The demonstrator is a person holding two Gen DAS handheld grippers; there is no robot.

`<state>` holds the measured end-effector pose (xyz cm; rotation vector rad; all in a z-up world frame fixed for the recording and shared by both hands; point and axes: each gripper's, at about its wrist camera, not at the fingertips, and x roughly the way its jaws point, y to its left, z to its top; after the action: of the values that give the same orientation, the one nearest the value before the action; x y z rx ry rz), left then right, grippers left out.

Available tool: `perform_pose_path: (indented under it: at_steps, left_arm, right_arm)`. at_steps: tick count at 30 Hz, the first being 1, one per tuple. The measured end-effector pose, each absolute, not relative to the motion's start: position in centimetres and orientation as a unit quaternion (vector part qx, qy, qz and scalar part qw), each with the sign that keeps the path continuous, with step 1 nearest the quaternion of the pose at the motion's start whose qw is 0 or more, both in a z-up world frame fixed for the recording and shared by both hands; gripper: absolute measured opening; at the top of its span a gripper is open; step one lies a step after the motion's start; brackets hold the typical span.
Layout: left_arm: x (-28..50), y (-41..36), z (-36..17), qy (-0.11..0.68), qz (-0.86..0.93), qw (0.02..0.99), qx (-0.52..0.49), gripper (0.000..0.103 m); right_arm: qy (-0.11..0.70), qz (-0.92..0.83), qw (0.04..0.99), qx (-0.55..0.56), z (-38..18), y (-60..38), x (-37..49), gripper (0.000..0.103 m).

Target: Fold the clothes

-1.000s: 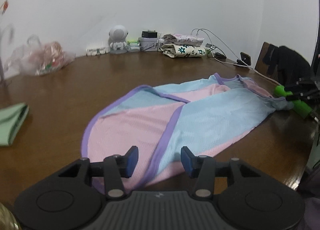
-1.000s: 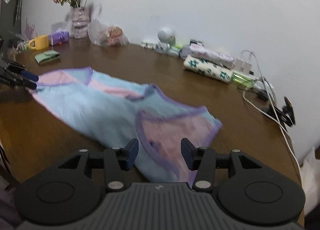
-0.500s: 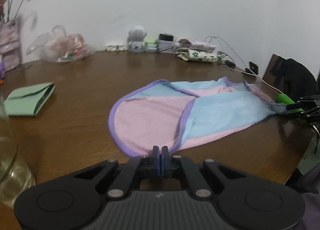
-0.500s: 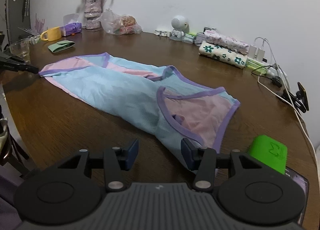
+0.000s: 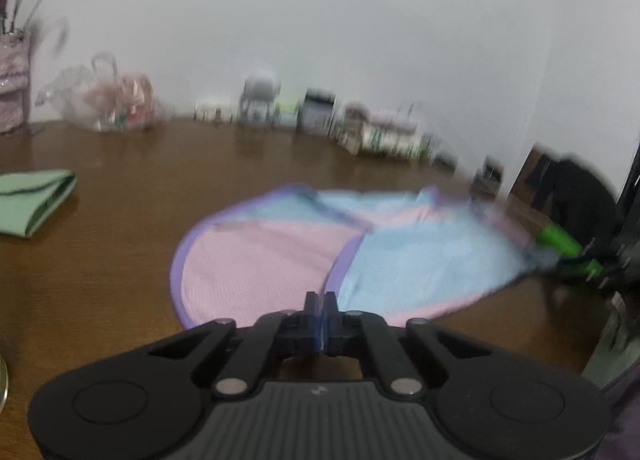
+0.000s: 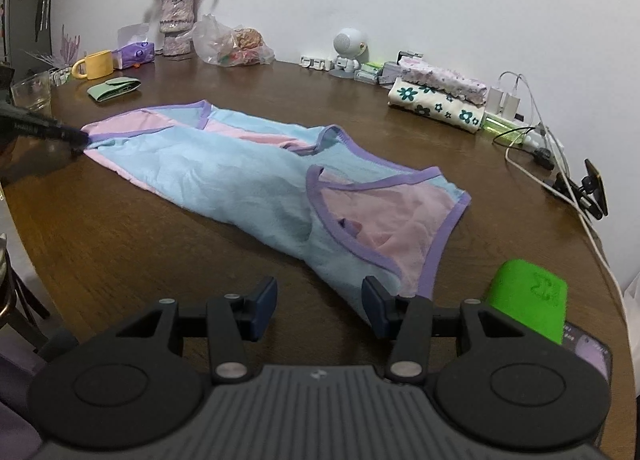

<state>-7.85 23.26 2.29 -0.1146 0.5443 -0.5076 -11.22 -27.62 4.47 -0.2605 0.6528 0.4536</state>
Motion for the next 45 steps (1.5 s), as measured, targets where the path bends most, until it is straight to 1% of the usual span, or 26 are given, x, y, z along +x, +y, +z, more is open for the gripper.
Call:
perform_pose_path:
  at_steps: [2, 5, 7, 9, 10, 11, 12, 13, 14, 15, 21, 26, 30, 31, 33, 34, 35, 38, 39, 41, 45]
  left_arm:
    - [-8.4, 24.2, 2.8, 0.259, -0.241, 0.933, -0.062, 0.000]
    - [-8.8, 24.7, 2.8, 0.279, -0.219, 0.934, -0.051, 0.000]
    - [-8.7, 24.2, 2.7, 0.282, -0.216, 0.933, -0.052, 0.007]
    - [-8.5, 23.3, 2.6, 0.280, -0.214, 0.935, -0.044, 0.033]
    - [-8.3, 22.8, 2.5, 0.280, -0.217, 0.934, -0.039, 0.036]
    - [-8.1, 22.3, 2.4, 0.281, -0.219, 0.934, -0.033, 0.037]
    - [-7.7, 21.8, 2.1, 0.288, -0.219, 0.932, -0.020, 0.035]
    - [-7.4, 21.3, 1.8, 0.299, -0.218, 0.929, -0.008, 0.031]
    - [-7.1, 20.9, 1.5, 0.308, -0.217, 0.926, 0.003, 0.012]
    - [-7.0, 20.7, 1.4, 0.305, -0.217, 0.927, 0.011, 0.002]
    - [-7.3, 22.2, 2.5, 0.300, -0.230, 0.925, -0.028, 0.000]
    - [-8.5, 23.8, 4.1, 0.322, -0.223, 0.920, -0.010, 0.000]
    - [-8.6, 23.9, 2.9, 0.349, -0.191, 0.917, 0.005, 0.001]
    - [-8.7, 23.7, 2.7, 0.349, -0.186, 0.918, 0.006, 0.004]
    - [-8.9, 23.6, 2.8, 0.345, -0.176, 0.922, 0.004, 0.014]
    - [-9.0, 23.6, 2.9, 0.341, -0.170, 0.924, 0.003, 0.014]
    - [-9.1, 23.6, 3.1, 0.337, -0.164, 0.927, 0.002, 0.017]
    - [-9.6, 23.1, 3.9, 0.314, -0.157, 0.936, -0.003, 0.018]
    - [-9.7, 22.8, 4.2, 0.304, -0.160, 0.939, -0.006, 0.021]
    - [-9.7, 21.4, 4.3, 0.286, -0.170, 0.943, -0.011, 0.021]
    - [-9.2, 19.2, 2.4, 0.301, -0.184, 0.936, 0.004, 0.021]
  right_arm:
    - [0.319, 0.220, 0.913, -0.125, 4.2, -27.5, -11.3, 0.048]
    - [0.321, 0.219, 0.914, -0.117, 3.9, -27.9, -11.3, 0.048]
    - [0.321, 0.219, 0.914, -0.115, 3.8, -27.9, -11.2, 0.048]
    - [0.320, 0.221, 0.914, -0.114, 3.7, -27.8, -11.1, 0.048]
    - [0.319, 0.223, 0.914, -0.114, 3.7, -27.7, -11.1, 0.048]
    - [0.317, 0.226, 0.914, -0.114, 3.7, -27.6, -11.1, 0.048]
    - [0.316, 0.229, 0.914, -0.114, 3.8, -27.5, -11.2, 0.048]
    - [0.316, 0.231, 0.914, -0.112, 3.7, -27.4, -11.3, 0.048]
    - [0.316, 0.232, 0.914, -0.109, 3.7, -27.3, -11.3, 0.048]
    - [0.316, 0.233, 0.914, -0.107, 3.6, -27.3, -11.4, 0.048]
    - [0.316, 0.242, 0.912, -0.098, 3.2, -26.6, -11.8, 0.048]
    - [0.316, 0.238, 0.915, -0.085, 3.1, -27.0, -11.7, 0.048]
    - [0.316, 0.235, 0.916, -0.077, 3.0, -27.5, -11.5, 0.048]
    - [0.316, 0.234, 0.916, -0.080, 3.1, -27.5, -11.5, 0.048]
    - [0.316, 0.231, 0.916, -0.086, 3.2, -27.4, -11.5, 0.048]
    - [0.315, 0.230, 0.917, -0.088, 3.3, -27.4, -11.5, 0.048]
    - [0.313, 0.230, 0.917, -0.090, 3.4, -27.5, -11.6, 0.048]
    - [0.306, 0.229, 0.919, -0.097, 3.7, -27.7, -11.7, 0.048]
    - [0.304, 0.228, 0.920, -0.099, 3.9, -27.8, -11.7, 0.048]
    - [0.298, 0.219, 0.924, -0.102, 4.2, -28.0, -11.5, 0.048]
    - [0.294, 0.198, 0.929, -0.105, 4.6, -28.2, -10.5, 0.048]
